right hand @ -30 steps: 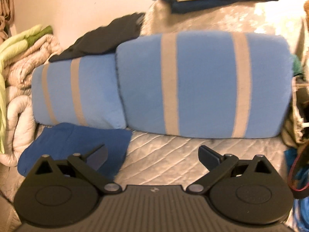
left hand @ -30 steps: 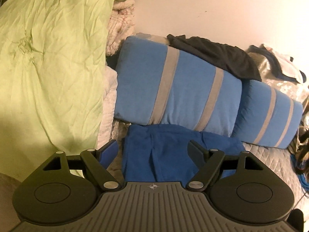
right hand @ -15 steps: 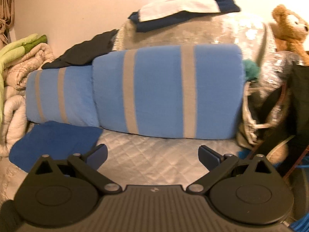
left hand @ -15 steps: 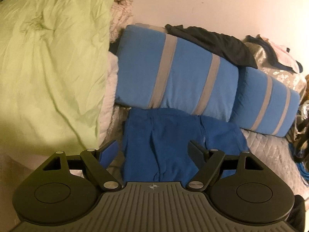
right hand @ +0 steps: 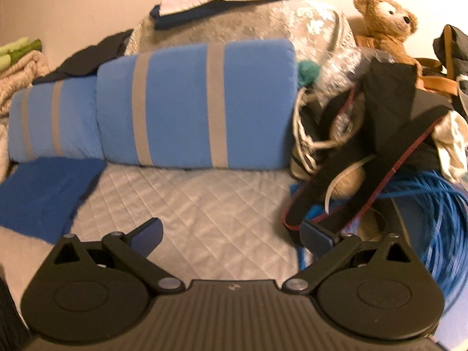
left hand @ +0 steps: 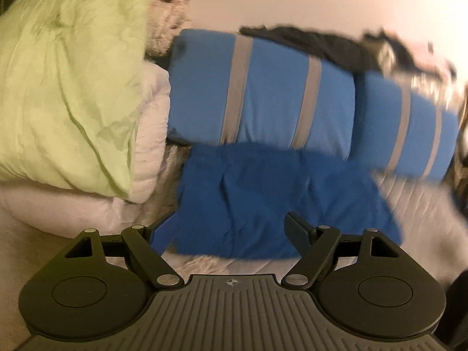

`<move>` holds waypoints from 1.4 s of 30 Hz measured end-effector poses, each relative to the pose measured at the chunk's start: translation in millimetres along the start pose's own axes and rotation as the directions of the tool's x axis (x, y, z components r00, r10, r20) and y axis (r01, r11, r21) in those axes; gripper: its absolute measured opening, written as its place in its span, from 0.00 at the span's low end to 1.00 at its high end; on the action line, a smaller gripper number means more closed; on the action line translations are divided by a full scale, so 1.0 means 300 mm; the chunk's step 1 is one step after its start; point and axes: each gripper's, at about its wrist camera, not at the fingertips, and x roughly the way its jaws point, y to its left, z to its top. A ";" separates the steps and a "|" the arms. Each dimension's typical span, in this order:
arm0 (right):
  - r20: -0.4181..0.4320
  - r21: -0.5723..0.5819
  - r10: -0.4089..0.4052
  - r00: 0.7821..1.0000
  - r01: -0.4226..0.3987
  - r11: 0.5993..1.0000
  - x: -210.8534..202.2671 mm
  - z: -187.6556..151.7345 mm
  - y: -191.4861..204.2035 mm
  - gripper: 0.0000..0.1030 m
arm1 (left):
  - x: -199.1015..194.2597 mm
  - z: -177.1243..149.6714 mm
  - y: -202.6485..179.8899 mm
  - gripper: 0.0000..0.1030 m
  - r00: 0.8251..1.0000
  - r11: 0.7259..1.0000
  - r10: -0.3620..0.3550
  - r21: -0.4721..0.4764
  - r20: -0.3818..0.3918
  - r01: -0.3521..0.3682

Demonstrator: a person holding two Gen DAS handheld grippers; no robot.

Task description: Fold clothes

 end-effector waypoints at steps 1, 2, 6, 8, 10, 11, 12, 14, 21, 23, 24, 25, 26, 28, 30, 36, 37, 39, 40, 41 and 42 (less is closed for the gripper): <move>-0.006 -0.003 -0.006 1.000 0.006 1.000 -0.007 -0.019 -0.010 1.00 | 0.003 -0.022 -0.018 0.77 1.000 0.999 0.010 0.031 -0.006 -0.010; -0.011 -0.008 -0.013 1.000 0.013 1.000 -0.015 -0.039 -0.019 1.00 | 0.006 -0.044 -0.036 0.77 1.000 0.998 0.021 0.063 -0.012 -0.020; -0.038 -0.038 -0.022 0.999 0.020 0.999 -0.042 -0.117 -0.040 1.00 | 0.003 -0.121 -0.067 0.77 0.999 0.996 -0.004 0.092 -0.033 0.007; -0.055 -0.062 -0.025 0.998 0.021 0.998 -0.052 -0.155 -0.047 1.00 | 0.006 -0.156 -0.067 0.77 0.999 0.996 -0.026 0.083 -0.042 0.029; -0.083 -0.112 -0.025 0.996 0.016 0.994 -0.055 -0.199 -0.044 1.00 | 0.025 -0.192 -0.060 0.77 0.998 0.997 -0.028 0.074 -0.065 0.032; -0.097 -0.133 -0.025 0.995 0.012 0.991 -0.055 -0.220 -0.041 1.00 | 0.036 -0.209 -0.055 0.77 0.997 0.997 -0.027 0.068 -0.078 0.033; -0.112 -0.145 -0.024 0.993 0.008 0.989 -0.050 -0.241 -0.039 1.00 | 0.048 -0.226 -0.050 0.77 0.995 0.998 -0.025 0.062 -0.092 0.031; -0.141 -0.162 -0.023 0.990 0.000 0.987 -0.036 -0.282 -0.035 1.00 | 0.079 -0.263 -0.040 0.77 0.992 0.998 -0.009 0.056 -0.127 0.017; -0.197 -0.153 -0.039 0.980 0.008 0.988 0.039 -0.379 -0.016 1.00 | 0.167 -0.321 -0.035 0.77 0.985 1.000 -0.011 0.019 -0.169 0.014; -0.200 -0.131 -0.041 0.979 0.015 0.991 0.066 -0.392 -0.015 1.00 | 0.194 -0.329 -0.048 0.77 0.985 1.000 -0.006 0.016 -0.173 0.009; -0.200 -0.118 -0.043 0.979 0.019 0.993 0.080 -0.398 -0.014 1.00 | 0.208 -0.334 -0.053 0.77 0.985 1.000 -0.005 0.012 -0.174 0.008; -0.198 -0.103 -0.045 0.979 0.024 0.994 0.093 -0.403 -0.013 1.00 | 0.222 -0.338 -0.058 0.77 0.984 1.000 -0.007 0.004 -0.176 0.008; -0.198 -0.093 -0.048 0.979 0.030 0.995 0.103 -0.406 -0.010 1.00 | 0.235 -0.342 -0.064 0.77 0.984 1.000 -0.009 -0.003 -0.177 0.009; -0.196 -0.080 -0.053 0.979 0.038 0.996 0.124 -0.411 0.001 1.00 | 0.263 -0.352 -0.079 0.77 0.984 1.000 -0.013 -0.008 -0.179 0.012; -0.191 -0.073 -0.056 0.980 0.043 0.996 0.145 -0.417 0.014 1.00 | 0.291 -0.360 -0.100 0.77 0.984 1.000 -0.014 -0.001 -0.179 0.014; -0.203 -0.066 -0.062 0.977 0.049 0.997 0.215 -0.438 0.054 1.00 | 0.380 -0.386 -0.159 0.77 0.981 1.000 -0.013 0.018 -0.196 0.017; -0.210 -0.063 -0.062 0.976 0.050 0.997 0.230 -0.444 0.062 1.00 | 0.395 -0.391 -0.169 0.77 0.980 1.000 -0.011 0.025 -0.201 0.016; -0.223 -0.057 -0.056 0.973 0.044 0.997 0.255 -0.456 0.075 1.00 | 0.424 -0.399 -0.190 0.77 0.978 0.999 -0.006 0.039 -0.210 0.014; -0.229 -0.055 -0.051 0.972 0.039 0.998 0.269 -0.462 0.082 1.00 | 0.439 -0.403 -0.198 0.77 0.976 0.999 -0.004 0.043 -0.217 0.013; -0.236 -0.056 -0.050 0.970 0.037 0.998 0.282 -0.468 0.089 1.00 | 0.456 -0.408 -0.201 0.77 0.974 0.999 -0.002 0.043 -0.228 0.012; -0.244 -0.058 -0.050 0.969 0.037 0.998 0.296 -0.475 0.097 1.00 | 0.474 -0.412 -0.205 0.77 0.971 0.999 0.000 0.043 -0.239 0.011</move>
